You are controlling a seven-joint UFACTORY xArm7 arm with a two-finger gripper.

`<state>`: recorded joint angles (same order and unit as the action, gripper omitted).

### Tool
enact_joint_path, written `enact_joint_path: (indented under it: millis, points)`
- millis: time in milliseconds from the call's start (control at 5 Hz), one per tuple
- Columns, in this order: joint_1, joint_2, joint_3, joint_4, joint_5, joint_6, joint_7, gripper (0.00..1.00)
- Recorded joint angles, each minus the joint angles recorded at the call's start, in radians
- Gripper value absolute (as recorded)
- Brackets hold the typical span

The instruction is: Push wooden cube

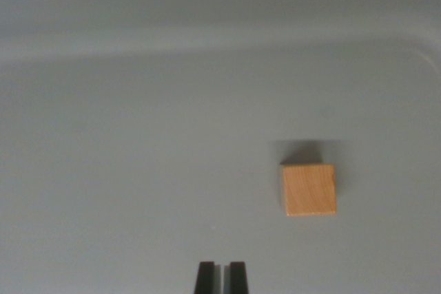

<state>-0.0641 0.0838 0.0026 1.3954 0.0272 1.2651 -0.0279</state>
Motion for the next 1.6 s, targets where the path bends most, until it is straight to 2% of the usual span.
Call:
enact_joint_path:
  millis: [200,400,600,800,1000,1200,1400,1600]
  points:
    - [0.0,0.0,0.0,0.0,0.0,0.0,0.0,0.0]
    - [-0.0045,0.01,-0.004,-0.033,-0.0027,-0.042,-0.01,0.0]
    - [-0.0045,0.01,-0.004,-0.033,-0.0027,-0.042,-0.01,0.0]
    - [-0.0093,0.021,-0.008,-0.069,-0.0057,-0.087,-0.021,0.0]
    - [-0.0093,0.021,-0.008,-0.069,-0.0057,-0.087,-0.021,0.0]
    - [-0.0145,0.033,-0.012,-0.106,-0.0088,-0.134,-0.033,0.0]
    - [-0.0145,0.033,-0.012,-0.106,-0.0088,-0.134,-0.033,0.0]
    - [-0.0195,0.044,-0.016,-0.143,-0.0119,-0.181,-0.045,0.0]
